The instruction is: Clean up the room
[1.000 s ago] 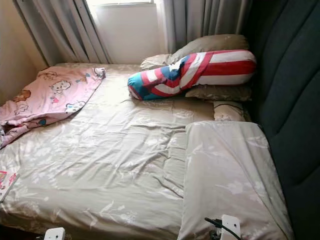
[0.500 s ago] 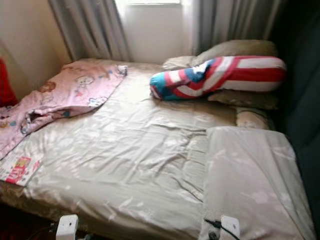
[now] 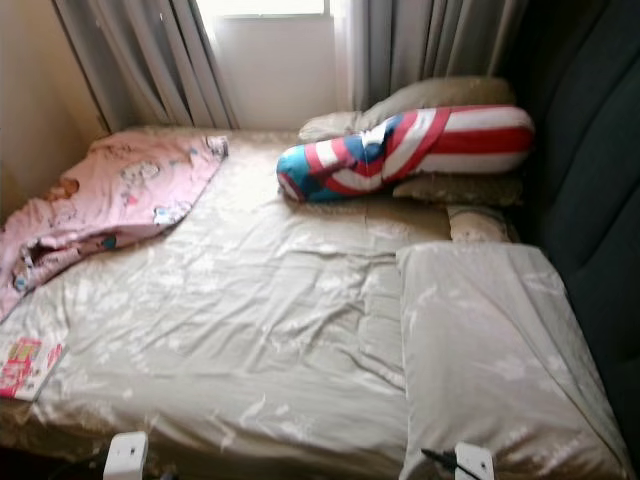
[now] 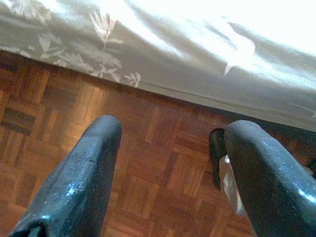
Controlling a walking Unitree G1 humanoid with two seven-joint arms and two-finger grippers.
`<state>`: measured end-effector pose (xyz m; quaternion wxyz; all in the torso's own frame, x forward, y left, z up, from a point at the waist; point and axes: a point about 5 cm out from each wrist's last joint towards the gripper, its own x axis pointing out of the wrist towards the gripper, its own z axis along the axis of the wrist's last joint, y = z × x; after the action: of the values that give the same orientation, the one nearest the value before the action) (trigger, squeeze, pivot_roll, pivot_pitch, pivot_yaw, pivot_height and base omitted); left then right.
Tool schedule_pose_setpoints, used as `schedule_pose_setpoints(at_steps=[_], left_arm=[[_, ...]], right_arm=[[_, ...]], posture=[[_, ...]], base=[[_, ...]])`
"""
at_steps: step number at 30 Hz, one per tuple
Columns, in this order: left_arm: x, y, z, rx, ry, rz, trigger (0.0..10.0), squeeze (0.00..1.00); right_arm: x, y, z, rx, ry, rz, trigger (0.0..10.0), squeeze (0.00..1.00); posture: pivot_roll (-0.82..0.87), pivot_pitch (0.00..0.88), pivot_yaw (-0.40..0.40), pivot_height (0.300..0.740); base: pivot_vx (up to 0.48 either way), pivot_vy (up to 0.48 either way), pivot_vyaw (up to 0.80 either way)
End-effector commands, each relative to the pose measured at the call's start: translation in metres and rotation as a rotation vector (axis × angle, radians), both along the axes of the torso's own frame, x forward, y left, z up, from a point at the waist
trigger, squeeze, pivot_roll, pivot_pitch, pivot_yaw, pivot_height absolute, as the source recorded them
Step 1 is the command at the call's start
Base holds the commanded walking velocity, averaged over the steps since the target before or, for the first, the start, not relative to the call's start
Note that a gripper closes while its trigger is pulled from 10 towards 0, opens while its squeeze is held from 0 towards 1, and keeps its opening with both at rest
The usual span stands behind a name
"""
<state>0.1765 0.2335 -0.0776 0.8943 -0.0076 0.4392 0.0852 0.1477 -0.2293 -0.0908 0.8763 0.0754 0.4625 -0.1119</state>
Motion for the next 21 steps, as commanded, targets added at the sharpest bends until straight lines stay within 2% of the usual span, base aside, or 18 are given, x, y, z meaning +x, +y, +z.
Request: schedule_pose_setpoints(at_steps=[1, 8, 11, 15, 21], left_arm=[[0.004, -0.002, 0.001, 0.002, -0.002, 0.000, 10.0, 0.00], [0.014, -0.011, 0.004, -0.005, -0.015, -0.009, 10.0, 0.00], [0.017, -0.015, 0.004, -0.006, -0.016, -0.010, 10.0, 0.00], [0.012, -0.011, 0.002, -0.004, -0.008, -0.006, 10.0, 0.00], [0.009, -0.010, 0.002, -0.004, -0.003, -0.006, 10.0, 0.00]], right_arm=[[-0.001, 0.004, -0.001, 0.012, -0.003, -0.010, 10.0, 0.00], [0.001, 0.020, -0.004, 0.030, -0.006, 0.003, 10.0, 0.00], [0.001, 0.021, -0.004, 0.032, -0.007, 0.004, 10.0, 0.00], [0.001, 0.020, -0.004, 0.033, -0.008, 0.003, 10.0, 0.00], [0.001, 0.008, -0.001, 0.028, -0.009, -0.012, 10.0, 0.00]], posture=[[-0.09, 0.000, 0.052, 0.740], [-0.09, 0.000, 0.052, 0.740], [-0.09, 0.000, 0.052, 0.740], [-0.09, 0.000, 0.053, 0.740], [-0.09, 0.000, 0.054, 0.740]], base=[[0.000, 0.270, 0.00], [0.000, 0.280, 0.00], [0.000, 0.302, 0.00], [0.000, 0.314, 0.00], [0.000, -0.072, 0.00]])
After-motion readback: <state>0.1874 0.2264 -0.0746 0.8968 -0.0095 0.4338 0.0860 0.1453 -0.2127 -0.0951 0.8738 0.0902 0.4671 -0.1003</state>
